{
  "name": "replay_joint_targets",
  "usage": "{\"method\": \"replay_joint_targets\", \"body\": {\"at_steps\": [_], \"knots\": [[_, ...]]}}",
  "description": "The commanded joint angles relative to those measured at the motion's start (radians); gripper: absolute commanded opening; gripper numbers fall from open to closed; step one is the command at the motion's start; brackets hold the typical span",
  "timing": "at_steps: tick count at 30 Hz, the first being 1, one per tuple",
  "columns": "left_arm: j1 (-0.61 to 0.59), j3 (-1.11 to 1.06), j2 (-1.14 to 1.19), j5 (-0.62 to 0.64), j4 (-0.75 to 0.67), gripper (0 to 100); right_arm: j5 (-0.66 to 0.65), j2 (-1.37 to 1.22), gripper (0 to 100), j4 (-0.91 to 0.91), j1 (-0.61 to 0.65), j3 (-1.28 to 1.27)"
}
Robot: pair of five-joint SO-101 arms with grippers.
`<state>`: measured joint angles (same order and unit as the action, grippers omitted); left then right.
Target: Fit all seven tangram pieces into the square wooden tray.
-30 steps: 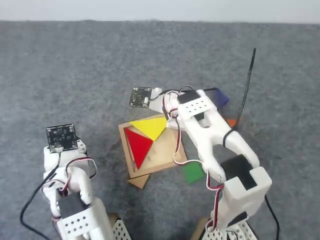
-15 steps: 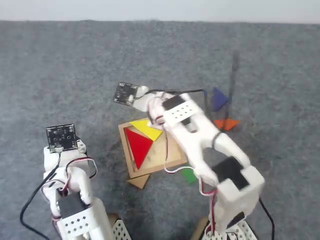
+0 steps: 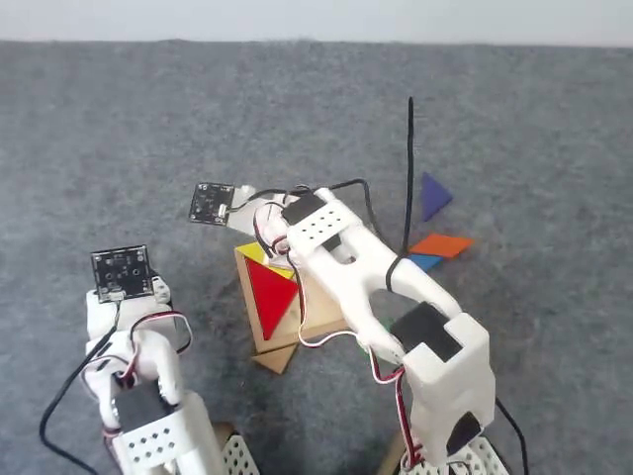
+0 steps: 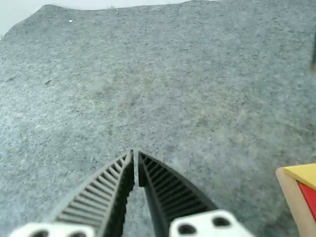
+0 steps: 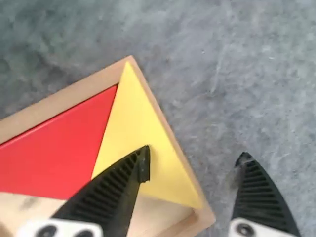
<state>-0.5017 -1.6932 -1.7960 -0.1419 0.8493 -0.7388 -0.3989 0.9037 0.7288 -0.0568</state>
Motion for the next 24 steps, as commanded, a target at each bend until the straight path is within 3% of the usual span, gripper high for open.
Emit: {"method": "replay_joint_targets", "body": {"at_steps": [1, 7, 14, 19, 24], "knots": [[0.000, 0.036, -0.015, 0.006, -0.025, 2, -0.043, 0.028, 27.7, 0.030, -0.062, 0.021], [0.000, 0.036, -0.015, 0.006, -0.025, 2, -0.089, 0.125, 27.7, 0.068, -0.130, -0.017], [0.000, 0.036, -0.015, 0.006, -0.025, 2, -0.023, 0.292, 27.7, 0.070, -0.030, -0.037], [0.000, 0.036, -0.015, 0.006, -0.025, 2, 0.064, 0.200, 27.7, -0.076, -0.045, -0.040], [0.000, 0.036, -0.015, 0.006, -0.025, 2, 0.046, 0.097, 27.7, -0.062, -0.139, -0.034]]}}
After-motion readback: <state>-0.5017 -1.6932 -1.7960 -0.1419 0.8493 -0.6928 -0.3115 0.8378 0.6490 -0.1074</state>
